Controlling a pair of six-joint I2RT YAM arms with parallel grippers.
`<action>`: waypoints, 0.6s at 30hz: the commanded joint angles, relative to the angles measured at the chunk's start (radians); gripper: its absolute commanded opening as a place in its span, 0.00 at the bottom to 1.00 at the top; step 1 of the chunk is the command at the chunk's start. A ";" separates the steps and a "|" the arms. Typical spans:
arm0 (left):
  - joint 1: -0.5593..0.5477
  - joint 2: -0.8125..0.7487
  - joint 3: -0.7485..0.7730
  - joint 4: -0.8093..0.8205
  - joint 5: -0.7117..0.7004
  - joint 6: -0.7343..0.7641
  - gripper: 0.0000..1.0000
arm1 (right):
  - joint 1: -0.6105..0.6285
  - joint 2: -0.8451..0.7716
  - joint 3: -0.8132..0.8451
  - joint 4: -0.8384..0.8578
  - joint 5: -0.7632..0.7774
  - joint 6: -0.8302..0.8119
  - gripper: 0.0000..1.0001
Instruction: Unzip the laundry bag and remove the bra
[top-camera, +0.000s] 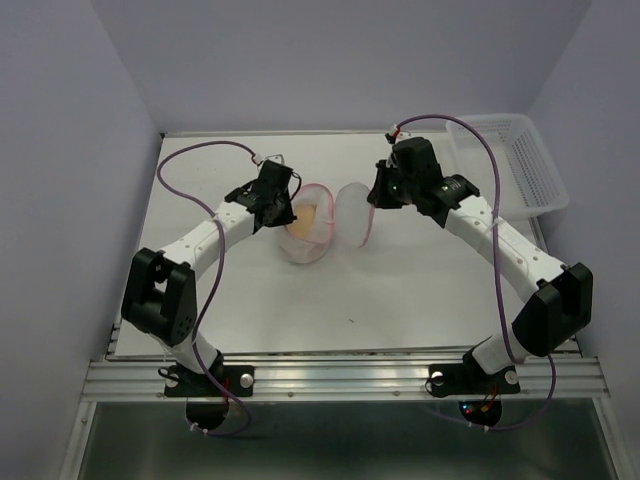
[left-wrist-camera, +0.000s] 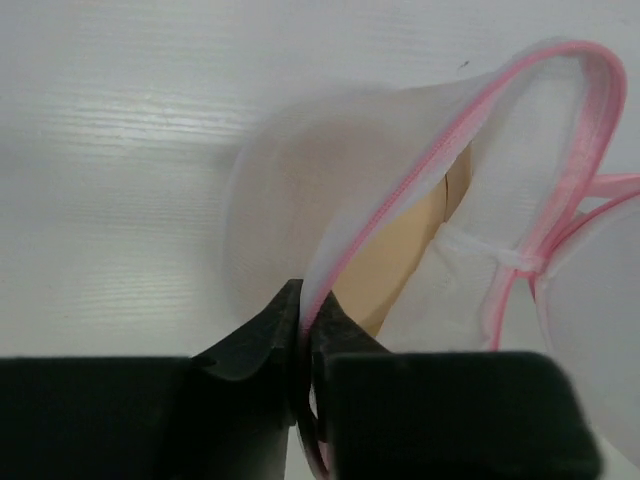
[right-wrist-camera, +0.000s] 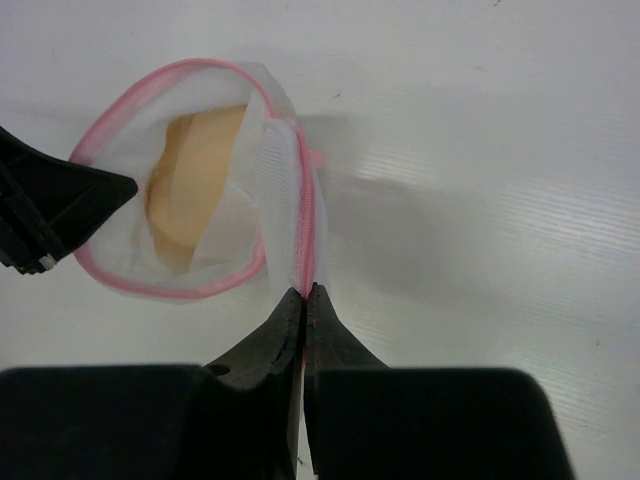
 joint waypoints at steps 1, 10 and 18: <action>-0.006 -0.091 0.037 0.002 -0.042 -0.019 0.14 | -0.002 -0.016 0.061 -0.037 0.072 -0.037 0.01; -0.022 -0.130 -0.039 0.059 0.007 -0.025 0.00 | -0.032 -0.062 0.051 -0.160 0.149 -0.011 0.01; -0.048 -0.128 -0.076 0.074 0.002 -0.013 0.00 | -0.077 -0.127 -0.089 -0.157 0.155 0.075 0.14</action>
